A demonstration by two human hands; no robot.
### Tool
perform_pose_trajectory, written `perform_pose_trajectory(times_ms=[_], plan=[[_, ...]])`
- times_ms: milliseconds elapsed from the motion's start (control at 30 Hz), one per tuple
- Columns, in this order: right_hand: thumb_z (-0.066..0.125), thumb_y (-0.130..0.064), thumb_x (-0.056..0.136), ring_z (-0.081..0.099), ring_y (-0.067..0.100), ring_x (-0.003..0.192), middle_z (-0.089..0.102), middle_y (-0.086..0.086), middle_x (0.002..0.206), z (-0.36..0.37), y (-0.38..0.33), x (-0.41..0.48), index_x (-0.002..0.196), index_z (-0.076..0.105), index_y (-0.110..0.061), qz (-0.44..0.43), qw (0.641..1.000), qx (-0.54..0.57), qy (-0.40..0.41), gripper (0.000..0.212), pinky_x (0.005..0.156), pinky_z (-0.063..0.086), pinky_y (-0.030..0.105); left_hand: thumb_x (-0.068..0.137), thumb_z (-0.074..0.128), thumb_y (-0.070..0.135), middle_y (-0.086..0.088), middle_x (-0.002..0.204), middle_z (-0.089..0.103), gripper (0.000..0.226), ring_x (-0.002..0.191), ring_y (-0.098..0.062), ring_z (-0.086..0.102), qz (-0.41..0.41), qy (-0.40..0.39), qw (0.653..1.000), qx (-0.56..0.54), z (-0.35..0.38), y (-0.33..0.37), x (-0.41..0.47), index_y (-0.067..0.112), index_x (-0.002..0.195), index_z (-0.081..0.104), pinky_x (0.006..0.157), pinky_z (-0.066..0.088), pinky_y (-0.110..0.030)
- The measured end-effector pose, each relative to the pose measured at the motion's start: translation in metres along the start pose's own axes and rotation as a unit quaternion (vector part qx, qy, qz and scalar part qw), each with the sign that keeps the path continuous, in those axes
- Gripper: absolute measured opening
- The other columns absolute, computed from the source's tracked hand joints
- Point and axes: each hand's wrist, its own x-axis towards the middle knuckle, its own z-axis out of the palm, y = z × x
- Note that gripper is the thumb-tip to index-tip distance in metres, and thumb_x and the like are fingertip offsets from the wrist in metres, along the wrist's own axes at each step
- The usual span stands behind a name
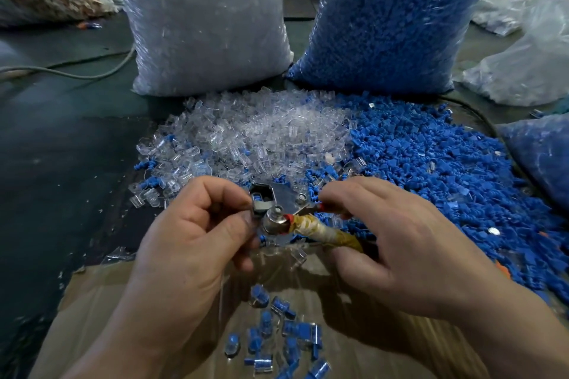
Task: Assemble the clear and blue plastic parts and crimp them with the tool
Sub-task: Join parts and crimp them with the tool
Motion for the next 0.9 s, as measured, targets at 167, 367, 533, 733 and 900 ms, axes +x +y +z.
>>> perform_pose_trajectory(times_ms=[167, 367, 533, 733, 900], plan=[[0.048, -0.056, 0.081, 0.051, 0.003, 0.096, 0.058, -0.018, 0.108, 0.002, 0.0, 0.0, 0.126, 0.052, -0.031, -0.006, 1.0, -0.02, -0.005, 0.052, 0.081, 0.043, 0.022, 0.067, 0.065, 0.017, -0.006, 0.071, 0.068, 0.014, 0.058, -0.016, 0.063, 0.001, 0.003, 1.0, -0.003, 0.0, 0.005, -0.002, 0.025, 0.077, 0.071, 0.046, 0.051, -0.024], [0.04, -0.064, 0.079, 0.063, 0.013, 0.086, 0.066, -0.013, 0.095, 0.005, -0.002, 0.003, 0.117, 0.062, -0.029, -0.012, 0.999, -0.047, 0.005, 0.057, 0.077, 0.053, 0.032, 0.064, 0.066, 0.023, -0.009, 0.071, 0.068, 0.015, 0.056, -0.019, 0.063, 0.003, -0.007, 1.0, 0.028, 0.001, 0.007, -0.004, 0.025, 0.079, 0.071, 0.046, 0.053, -0.025], [0.044, -0.058, 0.08, 0.06, 0.009, 0.073, 0.064, -0.016, 0.082, 0.004, -0.006, 0.005, 0.106, 0.066, -0.031, -0.009, 0.999, -0.037, 0.017, 0.043, 0.064, 0.05, 0.03, 0.065, 0.068, 0.025, -0.004, 0.072, 0.069, 0.015, 0.056, -0.016, 0.063, 0.027, 0.011, 0.999, 0.023, 0.002, 0.008, -0.005, 0.028, 0.08, 0.071, 0.046, 0.052, -0.025], [0.043, -0.059, 0.078, 0.057, 0.006, 0.074, 0.061, -0.018, 0.082, 0.005, -0.003, 0.002, 0.102, 0.063, -0.034, 0.005, 0.999, -0.043, 0.013, 0.04, 0.063, 0.046, 0.023, 0.061, 0.069, 0.035, -0.008, 0.067, 0.066, 0.023, 0.053, -0.018, 0.062, 0.017, 0.002, 0.999, 0.047, 0.003, 0.011, -0.006, 0.026, 0.082, 0.07, 0.047, 0.054, -0.026], [0.044, -0.065, 0.078, 0.056, 0.008, 0.091, 0.061, -0.018, 0.1, 0.009, 0.006, 0.002, 0.12, 0.057, -0.034, 0.034, 0.996, -0.073, 0.023, 0.053, 0.079, 0.044, 0.026, 0.081, 0.067, -0.005, -0.005, 0.061, 0.064, 0.03, 0.052, -0.018, 0.06, -0.004, 0.013, 0.998, 0.056, 0.001, 0.01, -0.004, 0.024, 0.076, 0.07, 0.047, 0.052, -0.024]])
